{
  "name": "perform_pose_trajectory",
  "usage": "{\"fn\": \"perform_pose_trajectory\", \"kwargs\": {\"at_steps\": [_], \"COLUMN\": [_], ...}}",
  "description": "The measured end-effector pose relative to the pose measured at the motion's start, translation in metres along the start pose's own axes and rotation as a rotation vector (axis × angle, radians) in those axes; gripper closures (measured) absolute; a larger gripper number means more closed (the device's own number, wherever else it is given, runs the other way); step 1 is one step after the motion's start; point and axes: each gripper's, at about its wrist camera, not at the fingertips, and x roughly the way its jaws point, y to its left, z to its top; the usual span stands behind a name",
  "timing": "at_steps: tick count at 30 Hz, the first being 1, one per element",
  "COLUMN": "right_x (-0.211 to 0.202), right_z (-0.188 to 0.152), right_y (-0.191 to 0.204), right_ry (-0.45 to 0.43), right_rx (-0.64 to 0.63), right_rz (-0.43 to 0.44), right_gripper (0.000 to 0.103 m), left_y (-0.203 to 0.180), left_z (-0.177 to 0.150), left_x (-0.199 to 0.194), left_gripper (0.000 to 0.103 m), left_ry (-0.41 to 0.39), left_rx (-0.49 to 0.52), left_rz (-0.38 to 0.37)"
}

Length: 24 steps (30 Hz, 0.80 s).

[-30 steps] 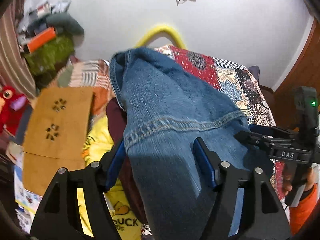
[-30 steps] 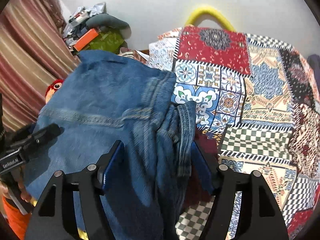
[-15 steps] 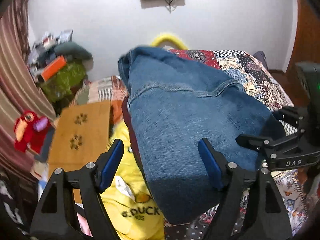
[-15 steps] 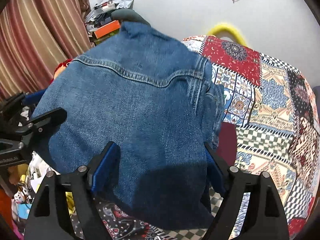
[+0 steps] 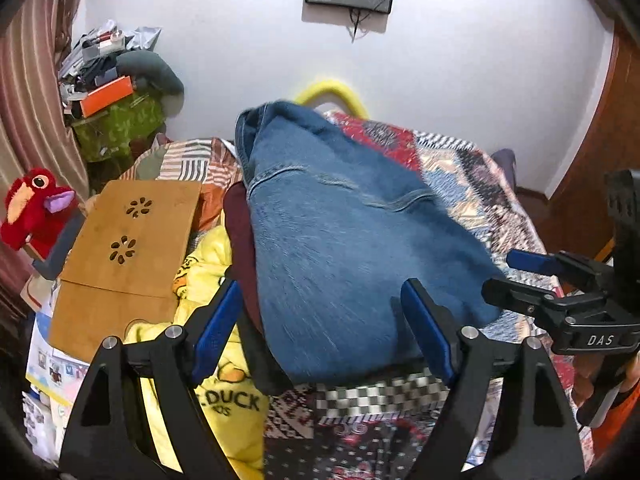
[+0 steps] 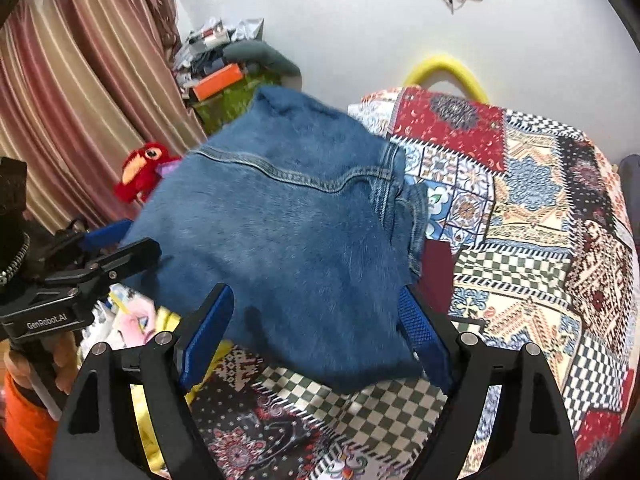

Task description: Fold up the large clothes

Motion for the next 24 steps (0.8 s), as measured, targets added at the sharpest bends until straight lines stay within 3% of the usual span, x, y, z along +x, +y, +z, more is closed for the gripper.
{"fn": "perform_pose_trajectory", "kwargs": {"at_steps": [5, 11, 17, 24], "right_x": [-0.054, -0.146, -0.236, -0.284], "right_z": [-0.006, -0.025, -0.061, -0.106], "right_y": [0.012, 0.042, 0.079, 0.104], "right_ry": [-0.100, -0.310, -0.522, -0.678], "right_rx": [-0.028, -0.076, -0.128, -0.136], "right_rz": [-0.023, -0.032, -0.042, -0.039], "right_gripper": [0.020, 0.020, 0.020, 0.020], "left_y": [-0.020, -0.045, -0.068, -0.101], "left_z": [0.003, -0.009, -0.047, -0.104], "left_x": [-0.059, -0.157, -0.252, -0.318], "left_gripper": [0.021, 0.021, 0.021, 0.021], "left_ry": [-0.102, -0.281, -0.453, -0.615], "left_rx": [0.007, 0.020, 0.045, 0.098], "left_rz": [-0.009, -0.025, -0.036, 0.031]}}
